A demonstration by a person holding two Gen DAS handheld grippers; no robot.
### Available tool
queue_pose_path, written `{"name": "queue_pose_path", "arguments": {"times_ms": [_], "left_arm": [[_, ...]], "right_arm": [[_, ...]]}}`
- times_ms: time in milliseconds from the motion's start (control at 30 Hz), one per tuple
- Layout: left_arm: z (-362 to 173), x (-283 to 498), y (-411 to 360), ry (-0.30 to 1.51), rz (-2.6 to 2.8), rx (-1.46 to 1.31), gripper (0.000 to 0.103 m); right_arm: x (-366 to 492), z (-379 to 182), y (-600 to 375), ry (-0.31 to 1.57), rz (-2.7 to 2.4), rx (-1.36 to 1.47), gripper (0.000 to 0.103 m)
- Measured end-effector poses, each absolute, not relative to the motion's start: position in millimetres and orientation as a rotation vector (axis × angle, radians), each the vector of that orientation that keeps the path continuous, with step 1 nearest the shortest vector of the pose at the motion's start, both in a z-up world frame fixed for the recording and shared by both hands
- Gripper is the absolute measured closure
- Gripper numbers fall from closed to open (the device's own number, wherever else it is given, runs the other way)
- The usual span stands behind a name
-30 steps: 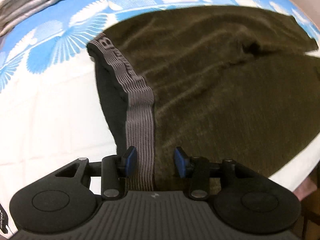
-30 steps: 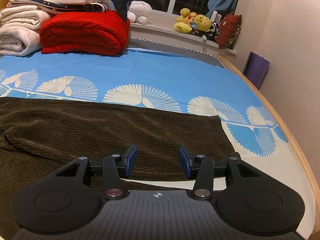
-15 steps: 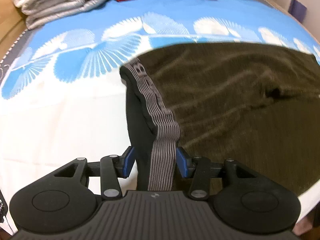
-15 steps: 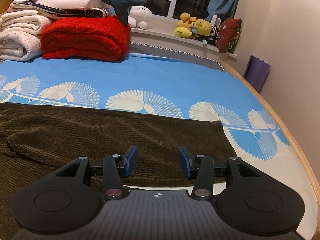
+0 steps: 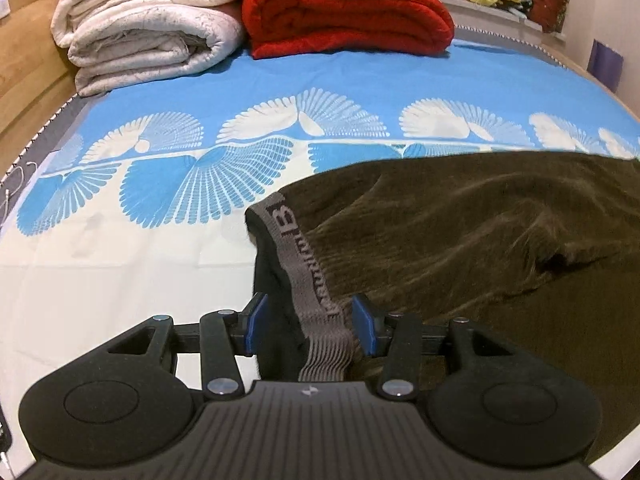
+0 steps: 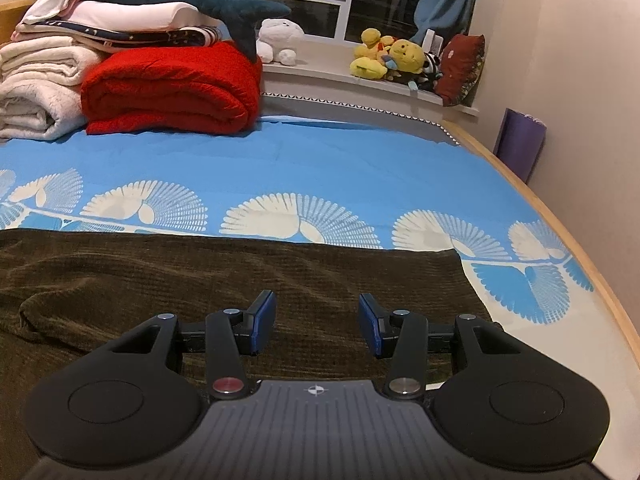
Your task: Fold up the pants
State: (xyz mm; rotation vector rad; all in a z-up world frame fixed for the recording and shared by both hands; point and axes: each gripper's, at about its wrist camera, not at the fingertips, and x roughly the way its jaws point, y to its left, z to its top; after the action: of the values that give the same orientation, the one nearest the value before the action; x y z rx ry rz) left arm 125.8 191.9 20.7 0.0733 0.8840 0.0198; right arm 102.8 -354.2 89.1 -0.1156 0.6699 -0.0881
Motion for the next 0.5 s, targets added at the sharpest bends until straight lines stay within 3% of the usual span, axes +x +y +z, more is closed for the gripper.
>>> {"name": "queue_pose_path", "arguments": {"times_ms": [200, 267, 333, 400, 500], "left_arm": [[28.4, 141.9, 188.1, 0.85, 0.015, 0.028, 0.053], [30.5, 147.3, 187.0, 0.841, 0.004, 0.01, 0.062], [31.1, 153.3, 186.6, 0.849, -0.013, -0.009, 0.087], [30.5, 158.3, 184.6, 0.856, -0.024, -0.017, 0.098], [28.6, 165.6, 182.8, 0.865, -0.037, -0.024, 0.102]], "right_arm": [[109.7, 88.7, -347.8, 0.638, -0.065, -0.116, 0.055], [111.3, 91.3, -345.6, 0.612, -0.049, -0.093, 0.054], [113.2, 93.4, -343.7, 0.59, -0.051, -0.084, 0.053], [115.8, 95.6, -341.7, 0.574, -0.046, -0.072, 0.053], [120.6, 99.0, -340.2, 0.564, -0.039, -0.044, 0.053]]}}
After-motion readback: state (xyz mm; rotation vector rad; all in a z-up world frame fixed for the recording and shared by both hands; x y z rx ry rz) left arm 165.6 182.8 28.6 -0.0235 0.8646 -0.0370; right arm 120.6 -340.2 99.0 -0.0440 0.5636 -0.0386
